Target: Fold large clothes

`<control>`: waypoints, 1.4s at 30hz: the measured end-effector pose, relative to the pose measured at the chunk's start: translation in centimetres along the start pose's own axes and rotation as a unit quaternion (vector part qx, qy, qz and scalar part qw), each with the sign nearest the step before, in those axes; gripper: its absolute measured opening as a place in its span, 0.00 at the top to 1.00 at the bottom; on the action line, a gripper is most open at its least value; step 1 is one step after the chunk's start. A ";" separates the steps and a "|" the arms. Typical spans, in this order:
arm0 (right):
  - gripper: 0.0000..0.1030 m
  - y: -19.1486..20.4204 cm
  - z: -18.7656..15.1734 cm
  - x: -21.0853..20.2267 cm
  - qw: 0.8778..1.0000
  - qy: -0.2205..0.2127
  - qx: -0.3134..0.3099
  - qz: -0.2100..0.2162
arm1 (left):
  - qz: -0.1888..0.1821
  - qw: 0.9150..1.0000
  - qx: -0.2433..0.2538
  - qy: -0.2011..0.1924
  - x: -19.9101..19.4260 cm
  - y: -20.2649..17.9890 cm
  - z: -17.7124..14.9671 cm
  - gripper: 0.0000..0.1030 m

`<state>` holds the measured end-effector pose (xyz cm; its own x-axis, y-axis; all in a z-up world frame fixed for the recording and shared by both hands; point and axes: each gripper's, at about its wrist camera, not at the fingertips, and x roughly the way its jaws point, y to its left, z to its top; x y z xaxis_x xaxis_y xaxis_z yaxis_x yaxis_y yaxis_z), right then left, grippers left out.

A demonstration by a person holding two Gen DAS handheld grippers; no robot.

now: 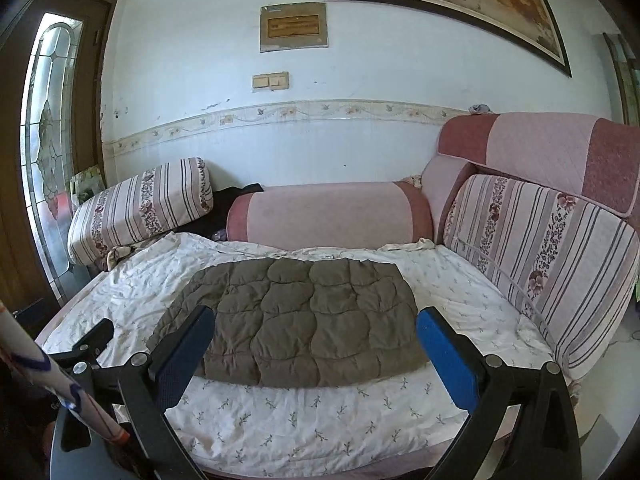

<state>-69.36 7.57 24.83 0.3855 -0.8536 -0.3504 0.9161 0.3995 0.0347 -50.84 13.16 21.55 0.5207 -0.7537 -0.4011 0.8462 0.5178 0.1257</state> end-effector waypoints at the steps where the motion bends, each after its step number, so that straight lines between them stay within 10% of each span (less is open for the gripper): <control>1: 0.00 0.2 0.1 -0.1 1.000 -0.001 -0.001 0.001 | -0.001 1.000 0.002 0.001 0.0 0.0 0.0 0.00; 42: 0.00 4.3 -1.0 6.9 0.997 0.066 -0.035 0.016 | -0.011 0.996 0.000 0.091 7.2 0.9 -1.8 0.00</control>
<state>-62.86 3.78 21.64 0.3932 -0.7904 -0.4697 0.8917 0.4524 -0.0149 -46.52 8.98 17.11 0.4731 -0.6788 -0.5616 0.8571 0.5023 0.1149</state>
